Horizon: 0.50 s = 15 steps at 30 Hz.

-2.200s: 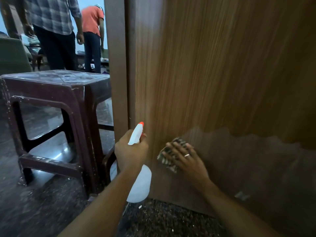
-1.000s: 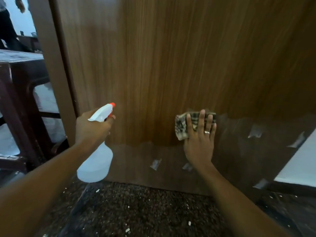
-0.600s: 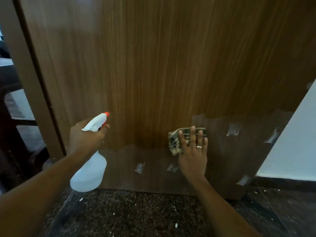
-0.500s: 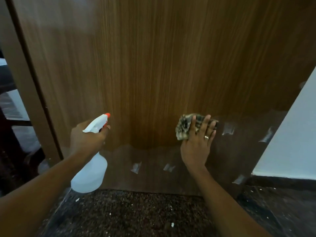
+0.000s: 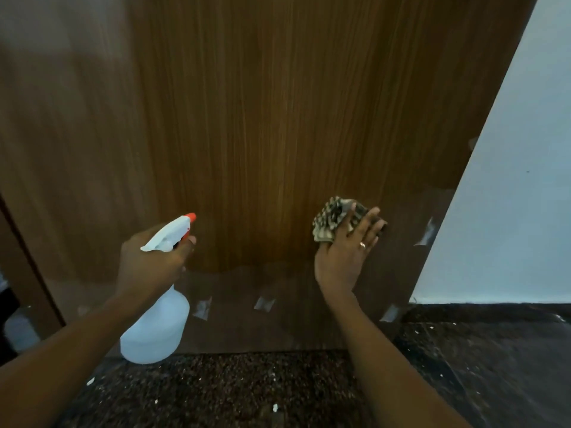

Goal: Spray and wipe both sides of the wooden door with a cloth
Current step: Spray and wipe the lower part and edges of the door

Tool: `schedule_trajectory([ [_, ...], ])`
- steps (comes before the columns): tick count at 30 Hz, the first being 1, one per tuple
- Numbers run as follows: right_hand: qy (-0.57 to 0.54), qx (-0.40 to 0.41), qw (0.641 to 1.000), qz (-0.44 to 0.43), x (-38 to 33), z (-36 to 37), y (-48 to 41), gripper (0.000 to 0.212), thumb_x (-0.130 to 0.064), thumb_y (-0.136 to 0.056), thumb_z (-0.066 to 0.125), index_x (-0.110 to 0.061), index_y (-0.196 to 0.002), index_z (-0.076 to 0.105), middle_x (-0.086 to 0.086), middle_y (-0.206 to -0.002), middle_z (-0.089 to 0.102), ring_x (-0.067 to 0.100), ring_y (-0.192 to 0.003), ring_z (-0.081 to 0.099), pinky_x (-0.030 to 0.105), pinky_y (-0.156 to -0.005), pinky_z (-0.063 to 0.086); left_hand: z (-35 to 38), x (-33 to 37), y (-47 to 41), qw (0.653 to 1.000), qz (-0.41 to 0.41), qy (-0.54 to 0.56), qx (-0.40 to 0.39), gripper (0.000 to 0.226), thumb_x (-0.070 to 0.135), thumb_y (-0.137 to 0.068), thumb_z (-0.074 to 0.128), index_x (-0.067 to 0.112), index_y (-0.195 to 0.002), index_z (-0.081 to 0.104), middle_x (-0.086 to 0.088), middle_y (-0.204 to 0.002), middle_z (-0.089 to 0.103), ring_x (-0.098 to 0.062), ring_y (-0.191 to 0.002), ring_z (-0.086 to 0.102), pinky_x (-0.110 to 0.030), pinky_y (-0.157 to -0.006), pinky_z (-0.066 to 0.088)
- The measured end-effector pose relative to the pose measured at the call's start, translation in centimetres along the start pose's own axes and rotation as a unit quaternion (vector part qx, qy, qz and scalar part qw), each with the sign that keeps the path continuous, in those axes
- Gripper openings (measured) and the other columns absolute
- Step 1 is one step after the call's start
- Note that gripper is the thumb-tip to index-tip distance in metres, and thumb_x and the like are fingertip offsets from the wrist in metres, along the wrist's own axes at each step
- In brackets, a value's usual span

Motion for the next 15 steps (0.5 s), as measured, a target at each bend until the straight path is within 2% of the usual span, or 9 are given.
schedule_trajectory([
  [2,-0.015,0.012,0.999,-0.028,-1.8,-0.8,-1.5,0.096,-0.023,-0.090,0.060,-0.027,-0.158,-0.007,0.020,-0.163,-0.015,0.044,-0.148,-0.018,0.057,-0.121,-0.003,0.8,-0.4,0.0,1.000,0.008,0.004,-0.003,0.041,0.025,-0.082,0.071,0.020,-0.122,0.063,-0.004,-0.098,0.069,-0.021,-0.069,0.066,-0.020,-0.054,0.050],
  [3,-0.011,0.024,0.997,-0.069,-2.5,-0.7,-1.5,0.093,-0.023,-0.090,0.058,-0.029,-0.158,-0.006,0.020,-0.164,-0.014,0.044,-0.148,-0.017,0.057,-0.121,-0.004,1.3,-0.6,0.0,1.000,0.005,-0.001,-0.005,0.041,0.025,-0.082,0.071,0.020,-0.122,0.063,-0.004,-0.099,0.069,-0.021,-0.070,0.067,-0.020,-0.053,0.051],
  [5,0.013,0.017,0.988,-0.154,-2.1,-0.1,-0.4,0.084,-0.026,-0.093,0.051,-0.030,-0.158,-0.002,0.018,-0.164,-0.012,0.044,-0.149,-0.014,0.058,-0.121,0.000,2.4,-0.7,0.0,1.000,-0.009,0.004,-0.008,0.042,0.026,-0.082,0.071,0.019,-0.122,0.062,-0.006,-0.101,0.070,-0.024,-0.071,0.067,-0.023,-0.056,0.052],
  [7,0.029,-0.016,0.985,-0.169,0.2,0.8,1.5,0.082,-0.029,-0.094,0.050,-0.030,-0.159,0.000,0.016,-0.165,-0.011,0.043,-0.150,-0.012,0.058,-0.122,0.005,3.5,-0.7,0.3,1.000,-0.008,0.007,-0.025,0.044,0.027,-0.082,0.071,0.018,-0.124,0.062,-0.007,-0.096,0.071,-0.026,-0.070,0.068,-0.025,-0.057,0.055],
  [8,0.035,-0.034,0.990,-0.135,1.8,1.3,2.3,0.087,-0.029,-0.093,0.053,-0.030,-0.159,-0.003,0.016,-0.165,-0.013,0.042,-0.150,-0.012,0.057,-0.122,0.004,4.1,-0.7,0.5,0.999,-0.005,0.014,-0.031,0.043,0.026,-0.082,0.071,0.018,-0.123,0.062,-0.008,-0.092,0.072,-0.028,-0.068,0.067,-0.029,-0.060,0.057],
  [10,0.017,-0.048,0.999,-0.008,5.2,1.2,2.3,0.096,-0.030,-0.092,0.059,-0.026,-0.157,-0.011,0.017,-0.163,-0.020,0.041,-0.150,-0.016,0.052,-0.122,-0.002,5.1,-0.6,1.3,0.999,0.002,0.031,-0.035,0.038,0.023,-0.082,0.072,0.020,-0.119,0.066,-0.009,-0.082,0.072,-0.030,-0.064,0.067,-0.038,-0.065,0.057],
  [12,-0.027,-0.029,0.992,0.123,7.6,0.0,0.0,0.094,-0.029,-0.096,0.056,-0.021,-0.157,-0.015,0.014,-0.161,-0.027,0.038,-0.149,-0.021,0.046,-0.121,-0.008,6.3,-1.0,2.2,0.998,0.000,0.042,-0.037,0.035,0.021,-0.081,0.073,0.021,-0.116,0.067,-0.008,-0.079,0.072,-0.029,-0.062,0.066,-0.038,-0.066,0.056],
  [14,-0.070,-0.001,0.980,0.186,8.1,-2.0,-3.4,0.086,-0.030,-0.100,0.054,-0.021,-0.158,-0.009,0.010,-0.162,-0.027,0.036,-0.149,-0.022,0.044,-0.120,-0.009,7.5,-1.8,3.1,0.998,-0.014,0.054,-0.037,0.034,0.021,-0.080,0.074,0.022,-0.113,0.067,-0.003,-0.077,0.073,-0.028,-0.064,0.067,-0.036,-0.066,0.055],
  [15,-0.075,0.015,0.979,0.187,7.7,-2.8,-4.8,0.083,-0.033,-0.101,0.053,-0.023,-0.159,-0.006,0.009,-0.163,-0.026,0.036,-0.149,-0.023,0.044,-0.119,-0.009,8.1,-2.2,3.5,0.997,-0.021,0.061,-0.038,0.034,0.022,-0.080,0.074,0.023,-0.113,0.066,0.001,-0.074,0.073,-0.028,-0.064,0.067,-0.036,-0.067,0.056],
])
Point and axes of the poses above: each hand's wrist, its own y-axis away from the middle knuckle, its own z-axis out of the palm, x = y × z, the point moved 3 cm from there along -y, towards the middle knuckle
